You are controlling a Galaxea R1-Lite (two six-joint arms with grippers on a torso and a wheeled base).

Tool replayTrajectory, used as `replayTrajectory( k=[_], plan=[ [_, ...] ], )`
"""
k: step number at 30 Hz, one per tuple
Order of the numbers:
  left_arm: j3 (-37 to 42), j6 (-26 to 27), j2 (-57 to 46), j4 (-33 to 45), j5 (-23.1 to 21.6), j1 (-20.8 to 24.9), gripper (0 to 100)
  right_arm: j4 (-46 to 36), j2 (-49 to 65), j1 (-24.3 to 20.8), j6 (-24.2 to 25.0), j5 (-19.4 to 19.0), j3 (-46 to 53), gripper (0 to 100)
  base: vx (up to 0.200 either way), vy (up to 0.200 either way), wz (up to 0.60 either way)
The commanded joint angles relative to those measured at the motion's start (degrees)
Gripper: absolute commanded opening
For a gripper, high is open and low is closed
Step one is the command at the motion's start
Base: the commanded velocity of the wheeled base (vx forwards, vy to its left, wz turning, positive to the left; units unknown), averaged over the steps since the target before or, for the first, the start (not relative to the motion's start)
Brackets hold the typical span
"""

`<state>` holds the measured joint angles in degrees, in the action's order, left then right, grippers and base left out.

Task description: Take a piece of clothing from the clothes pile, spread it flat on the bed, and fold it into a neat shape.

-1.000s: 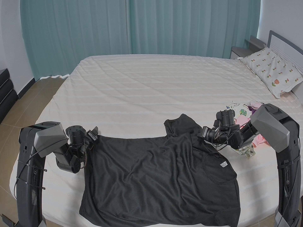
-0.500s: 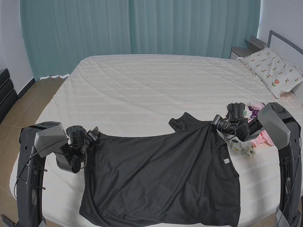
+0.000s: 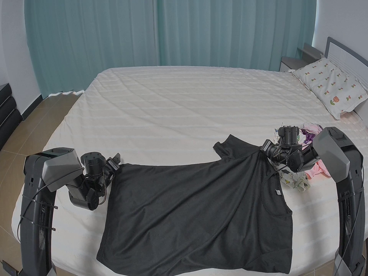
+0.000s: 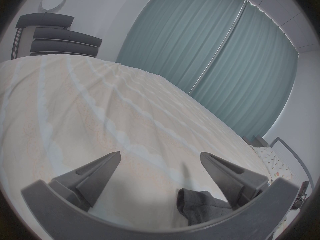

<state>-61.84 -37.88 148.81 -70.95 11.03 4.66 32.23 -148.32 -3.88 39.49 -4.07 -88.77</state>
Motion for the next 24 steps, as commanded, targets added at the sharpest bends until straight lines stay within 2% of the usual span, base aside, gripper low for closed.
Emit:
replayTrajectory(
  k=[1,9,10,18,24],
  plan=[
    [0.0,0.0,0.0,-0.2,0.0,0.0,100,0.0,-0.4,0.1,0.0,-0.1,0.1,0,0.000,0.000,0.00],
    [1.4,-0.3,-2.0,-1.3,-0.3,0.0,100,0.0,-0.1,0.3,-0.5,0.1,1.1,0,0.000,0.000,0.00],
    [2.0,-0.3,-2.4,-1.4,-0.3,0.0,100,0.1,0.1,0.3,-0.5,0.2,1.1,100,0.000,0.000,0.00],
    [4.2,-0.5,-4.5,-2.4,-0.6,0.0,100,0.2,4.3,0.3,0.3,0.3,1.6,100,0.000,0.000,0.00],
    [4.5,-0.5,-4.7,-2.4,-0.9,0.4,100,4.2,7.0,-0.5,1.0,0.4,2.7,100,0.000,0.000,0.00]
  ],
)
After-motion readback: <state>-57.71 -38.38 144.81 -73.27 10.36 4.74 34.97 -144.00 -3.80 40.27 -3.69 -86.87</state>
